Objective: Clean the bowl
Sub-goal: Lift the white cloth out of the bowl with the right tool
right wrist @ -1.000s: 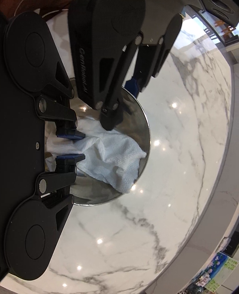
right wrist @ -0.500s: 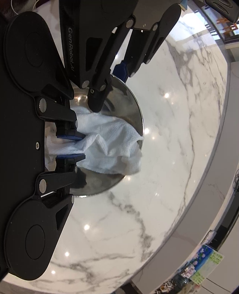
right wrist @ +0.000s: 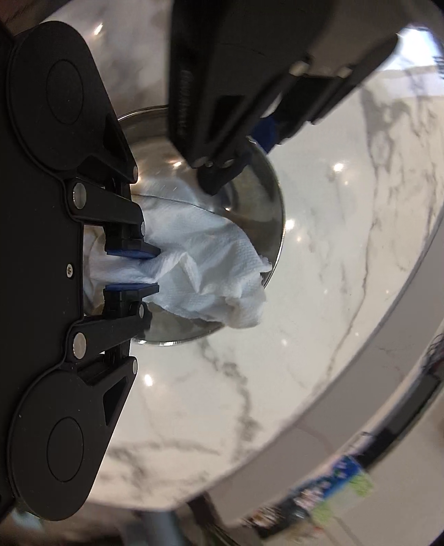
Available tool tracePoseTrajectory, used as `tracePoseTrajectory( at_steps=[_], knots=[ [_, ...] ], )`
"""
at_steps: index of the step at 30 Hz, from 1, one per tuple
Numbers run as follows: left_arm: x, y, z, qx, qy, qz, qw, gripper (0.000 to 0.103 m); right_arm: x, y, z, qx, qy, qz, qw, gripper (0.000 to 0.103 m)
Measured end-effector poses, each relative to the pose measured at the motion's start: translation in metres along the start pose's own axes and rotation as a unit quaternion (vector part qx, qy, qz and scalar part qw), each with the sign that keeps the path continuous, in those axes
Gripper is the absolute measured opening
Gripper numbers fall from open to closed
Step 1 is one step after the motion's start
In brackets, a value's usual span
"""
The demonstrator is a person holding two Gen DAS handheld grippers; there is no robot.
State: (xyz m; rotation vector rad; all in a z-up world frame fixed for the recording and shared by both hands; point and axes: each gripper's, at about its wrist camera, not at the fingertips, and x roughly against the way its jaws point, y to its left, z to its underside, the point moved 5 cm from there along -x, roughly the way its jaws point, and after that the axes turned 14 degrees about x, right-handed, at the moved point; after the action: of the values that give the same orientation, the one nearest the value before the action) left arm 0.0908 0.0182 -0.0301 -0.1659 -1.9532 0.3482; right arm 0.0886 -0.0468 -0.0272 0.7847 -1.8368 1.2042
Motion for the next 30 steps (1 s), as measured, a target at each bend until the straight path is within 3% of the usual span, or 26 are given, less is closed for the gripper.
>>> tracePoseTrajectory(
  at_steps=[22,30],
  knots=[
    [0.002,0.002,-0.003,0.007,-0.008,-0.009,0.9999,0.02,0.037,-0.023,0.005,-0.04,-0.043,0.056,0.997,0.007],
    [0.002,0.003,-0.003,0.008,-0.011,-0.009,0.9999,0.02,0.041,-0.04,0.014,-0.063,-0.041,0.067,0.995,0.007]
  ],
)
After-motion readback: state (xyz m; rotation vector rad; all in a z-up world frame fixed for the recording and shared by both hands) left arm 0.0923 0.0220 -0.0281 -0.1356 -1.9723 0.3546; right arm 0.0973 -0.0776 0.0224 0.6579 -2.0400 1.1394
